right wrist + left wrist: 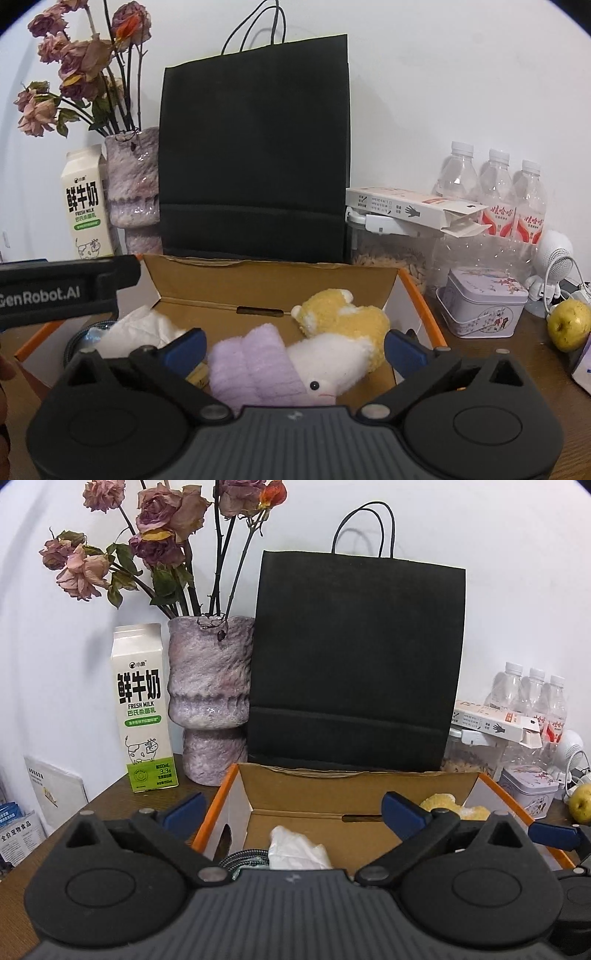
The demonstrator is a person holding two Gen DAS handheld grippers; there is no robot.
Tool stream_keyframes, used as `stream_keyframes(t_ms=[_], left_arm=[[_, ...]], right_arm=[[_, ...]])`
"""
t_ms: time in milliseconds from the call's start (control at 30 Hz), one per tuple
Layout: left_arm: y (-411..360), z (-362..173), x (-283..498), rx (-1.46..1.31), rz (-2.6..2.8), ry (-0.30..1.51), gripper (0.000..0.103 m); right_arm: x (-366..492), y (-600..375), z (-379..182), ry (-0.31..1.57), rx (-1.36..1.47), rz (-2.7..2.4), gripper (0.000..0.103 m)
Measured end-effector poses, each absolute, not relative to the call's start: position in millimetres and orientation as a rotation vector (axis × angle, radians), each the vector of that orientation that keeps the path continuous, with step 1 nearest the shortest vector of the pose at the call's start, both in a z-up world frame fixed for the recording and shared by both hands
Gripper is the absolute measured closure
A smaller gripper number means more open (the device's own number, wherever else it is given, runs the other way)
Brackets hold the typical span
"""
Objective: Organize objects
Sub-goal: 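Open both grippers to drop the tissue and fluffy item into the box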
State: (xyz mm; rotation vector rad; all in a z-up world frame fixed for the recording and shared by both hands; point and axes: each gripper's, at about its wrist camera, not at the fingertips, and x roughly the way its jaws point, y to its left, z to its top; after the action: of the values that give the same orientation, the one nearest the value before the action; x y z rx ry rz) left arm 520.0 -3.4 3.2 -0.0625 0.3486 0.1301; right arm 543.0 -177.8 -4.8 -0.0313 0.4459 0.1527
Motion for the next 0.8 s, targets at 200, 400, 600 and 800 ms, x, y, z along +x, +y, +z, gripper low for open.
stream_keyframes(t_ms=[200, 400, 600, 800], left_arm=[[-2.5, 3.2, 520.3, -0.072, 0.137, 0.367, 0.0], [3.6, 9.7, 512.0, -0.114, 0.166, 0.356, 0.0], [10.5, 18.9, 497.6, -0.136, 0.177, 0.349, 0.0], [11.9, 26.5, 478.0, -0.136, 0.158, 0.343, 0.0]], right_arm=[[541.7, -179.7, -1.7, 0.456, -0.022, 0.156, 0.0], [537.7, -182.4, 5.6, 0.465, -0.012, 0.142, 0.0], [524.8, -183.4, 17.8, 0.459, -0.013, 0.152, 0.0], [501.6, -185.3, 33.9, 0.425, -0.024, 0.167, 0.0]])
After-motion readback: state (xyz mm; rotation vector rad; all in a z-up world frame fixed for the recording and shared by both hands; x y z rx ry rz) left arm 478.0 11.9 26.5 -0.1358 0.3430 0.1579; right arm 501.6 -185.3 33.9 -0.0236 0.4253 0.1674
